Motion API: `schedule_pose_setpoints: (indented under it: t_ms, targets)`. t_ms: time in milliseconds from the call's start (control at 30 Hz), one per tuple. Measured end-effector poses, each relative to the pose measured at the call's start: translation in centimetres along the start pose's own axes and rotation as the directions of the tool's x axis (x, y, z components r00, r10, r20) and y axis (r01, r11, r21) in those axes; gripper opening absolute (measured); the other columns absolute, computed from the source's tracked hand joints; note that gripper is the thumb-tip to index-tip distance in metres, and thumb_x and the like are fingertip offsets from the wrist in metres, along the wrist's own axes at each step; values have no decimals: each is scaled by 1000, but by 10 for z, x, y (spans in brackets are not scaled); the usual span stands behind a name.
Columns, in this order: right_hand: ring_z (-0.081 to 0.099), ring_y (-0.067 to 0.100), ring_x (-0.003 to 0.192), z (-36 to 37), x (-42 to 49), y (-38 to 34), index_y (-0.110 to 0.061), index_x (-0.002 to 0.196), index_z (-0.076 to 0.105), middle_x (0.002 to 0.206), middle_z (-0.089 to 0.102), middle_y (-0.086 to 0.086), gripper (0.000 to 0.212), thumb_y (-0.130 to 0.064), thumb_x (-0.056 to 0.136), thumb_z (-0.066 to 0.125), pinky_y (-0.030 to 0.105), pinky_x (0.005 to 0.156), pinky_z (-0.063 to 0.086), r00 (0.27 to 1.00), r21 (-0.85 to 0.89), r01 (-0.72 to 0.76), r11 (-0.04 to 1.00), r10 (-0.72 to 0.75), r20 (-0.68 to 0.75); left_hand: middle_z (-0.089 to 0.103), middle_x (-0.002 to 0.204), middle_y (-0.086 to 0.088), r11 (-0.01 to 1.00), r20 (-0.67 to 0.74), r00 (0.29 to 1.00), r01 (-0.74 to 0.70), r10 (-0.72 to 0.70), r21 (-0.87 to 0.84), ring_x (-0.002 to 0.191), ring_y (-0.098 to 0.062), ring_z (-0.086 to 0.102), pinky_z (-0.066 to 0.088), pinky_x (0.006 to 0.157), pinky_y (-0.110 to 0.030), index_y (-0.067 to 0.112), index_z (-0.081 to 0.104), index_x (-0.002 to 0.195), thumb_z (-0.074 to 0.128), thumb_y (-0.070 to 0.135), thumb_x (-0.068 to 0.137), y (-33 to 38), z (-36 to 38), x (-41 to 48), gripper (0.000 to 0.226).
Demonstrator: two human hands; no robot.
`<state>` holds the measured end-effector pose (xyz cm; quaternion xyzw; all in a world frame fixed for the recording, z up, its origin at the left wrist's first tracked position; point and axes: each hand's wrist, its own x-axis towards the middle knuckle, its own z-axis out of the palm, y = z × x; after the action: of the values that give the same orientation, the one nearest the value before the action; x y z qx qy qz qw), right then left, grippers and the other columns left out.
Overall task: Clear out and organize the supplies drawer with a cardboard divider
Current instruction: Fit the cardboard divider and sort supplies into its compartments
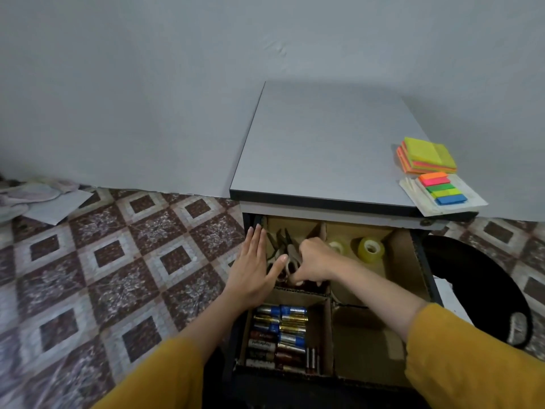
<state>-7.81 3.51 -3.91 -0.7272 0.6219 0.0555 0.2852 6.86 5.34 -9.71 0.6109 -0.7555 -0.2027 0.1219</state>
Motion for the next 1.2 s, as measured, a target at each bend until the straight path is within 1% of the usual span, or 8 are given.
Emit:
schedule_pose_setpoints:
  t_ms: [100, 233, 400, 567, 733, 867, 1033, 1200]
  targets:
    - [65, 16, 73, 3, 2, 2, -13, 81, 51, 82, 56, 2, 25, -23, 77, 74, 28, 66, 57, 1000, 12, -10, 1000, 10, 6, -19, 155, -1, 1000, -2, 1000, 1, -1, -12, 140, -8, -22, -13, 113, -22, 10, -10, 147, 19, 54, 95, 0, -1, 0, 74]
    - [67, 18, 67, 7, 6, 5, -6, 89, 59, 93, 63, 8, 28, -21, 75, 78, 24, 54, 55, 1000, 82, -27, 996, 28, -14, -17, 156, -1, 1000, -18, 1000, -6, 6, -15, 141, -8, -21, -13, 112, -21, 10, -9, 148, 21, 54, 95, 1, -1, 0, 74]
    - [65, 22, 94, 5, 5, 18, -4, 112, 61, 121, 57, 12, 26, -5, 86, 63, 33, 78, 57, 982, 236, -4, 972, 49, -185, -15, 156, -2, 1000, -29, 999, -17, 17, -19, 141, -8, -19, -13, 111, -19, 10, -6, 148, 18, 59, 94, 0, -1, -1, 77]
    - [58, 12, 86, 0, -22, 45, -17, 79, 62, 94, 61, 2, 17, -5, 89, 57, 24, 72, 52, 947, 289, 18, 957, 76, -312, -7, 157, -1, 1000, -60, 998, -16, 16, -6, 140, -5, -15, -10, 112, -20, 12, 0, 149, 1, 74, 76, 2, 0, 1, 95]
    - [61, 10, 85, -3, -50, 72, -18, 84, 68, 91, 65, 0, 10, -12, 87, 62, 23, 74, 52, 920, 279, -42, 959, 146, -363, 27, 153, -6, 991, -173, 985, 10, 13, 135, 142, -20, 20, 13, 115, -30, 10, 26, 146, 3, 70, 81, 6, -4, -5, 92]
    - [62, 16, 93, -14, -75, 104, -18, 97, 70, 99, 67, 2, 14, -14, 86, 62, 33, 82, 54, 855, 220, -177, 959, 260, -449, 17, 156, -7, 979, -106, 994, 15, 7, 203, 144, -20, 13, 9, 116, -29, 7, 20, 148, 24, 53, 97, 20, -8, -11, 68]
    - [60, 15, 85, -24, -101, 135, -14, 96, 70, 97, 68, 5, 12, -14, 87, 62, 23, 68, 44, 765, 295, -197, 935, 335, -550, 19, 156, -9, 954, -51, 999, 33, -19, 297, 143, -22, 17, 18, 115, -33, 7, 25, 147, 28, 51, 97, 23, -12, -9, 66]
    - [56, 14, 76, -52, -116, 150, -11, 85, 70, 80, 63, 1, 9, -16, 87, 63, 23, 67, 39, 621, 295, -97, 951, 289, -729, 67, 98, -8, 892, -212, 922, -222, 323, 393, 90, -22, 59, 47, 80, -38, 10, 70, 92, 49, 29, 90, 47, -23, -1, 29]
